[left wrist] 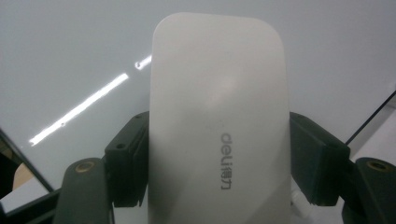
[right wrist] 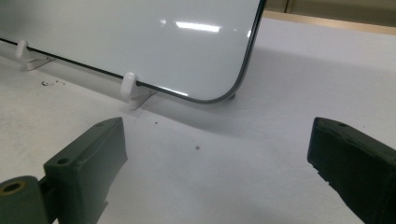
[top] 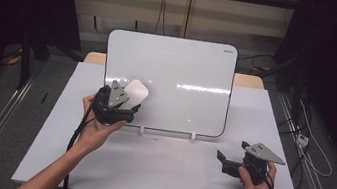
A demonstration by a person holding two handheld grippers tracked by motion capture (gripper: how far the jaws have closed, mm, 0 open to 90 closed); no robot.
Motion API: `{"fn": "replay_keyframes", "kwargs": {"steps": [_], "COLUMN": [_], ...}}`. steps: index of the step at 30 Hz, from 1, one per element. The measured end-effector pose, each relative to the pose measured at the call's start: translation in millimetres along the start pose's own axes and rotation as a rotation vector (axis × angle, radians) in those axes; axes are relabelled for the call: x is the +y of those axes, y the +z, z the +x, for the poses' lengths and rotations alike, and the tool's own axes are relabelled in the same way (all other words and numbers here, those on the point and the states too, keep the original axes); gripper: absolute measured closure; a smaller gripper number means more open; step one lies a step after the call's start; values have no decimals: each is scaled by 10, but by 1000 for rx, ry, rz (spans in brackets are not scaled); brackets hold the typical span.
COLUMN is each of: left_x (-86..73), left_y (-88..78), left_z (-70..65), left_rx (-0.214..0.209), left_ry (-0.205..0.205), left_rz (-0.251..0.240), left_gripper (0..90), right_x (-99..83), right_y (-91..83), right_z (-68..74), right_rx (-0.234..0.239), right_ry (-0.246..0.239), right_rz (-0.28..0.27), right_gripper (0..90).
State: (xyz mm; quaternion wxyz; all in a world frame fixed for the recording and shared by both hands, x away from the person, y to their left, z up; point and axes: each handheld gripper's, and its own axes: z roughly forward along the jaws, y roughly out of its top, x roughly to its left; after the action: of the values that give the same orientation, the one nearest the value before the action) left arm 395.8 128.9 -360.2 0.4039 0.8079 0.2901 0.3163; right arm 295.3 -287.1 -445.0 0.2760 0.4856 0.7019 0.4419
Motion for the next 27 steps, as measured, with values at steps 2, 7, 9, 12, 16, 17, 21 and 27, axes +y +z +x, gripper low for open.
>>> {"fn": "replay_keyframes", "kwargs": {"steps": [2,7,9,12,16,17,21,27], "left_x": [-12,-40,-101,-141,-193,-205,-243,-279], "left_y": [-9,-58,-65,-71,-55,-51,-6,91], "left_z": [10,64,107,131,184,196,205,185], "left_rx": [7,36,48,53,66,68,74,81], "left_ry": [-1,-7,-20,-22,-25,-25,-14,5], "left_rz": [5,8,19,26,35,40,53,67], "left_gripper": [304,304,304,304,304,304,305,305], "right_x": [1,6,6,6,12,15,26,25], "right_y": [12,35,33,25,24,26,40,38], "right_z": [-5,11,9,2,2,7,40,39], "right_rx": [-1,5,4,-1,-2,0,6,5], "right_ry": [0,-6,-4,-1,1,0,-12,-9], "right_rz": [3,9,7,7,4,4,7,7], "right_gripper": [44,45,45,45,45,45,45,45]}}
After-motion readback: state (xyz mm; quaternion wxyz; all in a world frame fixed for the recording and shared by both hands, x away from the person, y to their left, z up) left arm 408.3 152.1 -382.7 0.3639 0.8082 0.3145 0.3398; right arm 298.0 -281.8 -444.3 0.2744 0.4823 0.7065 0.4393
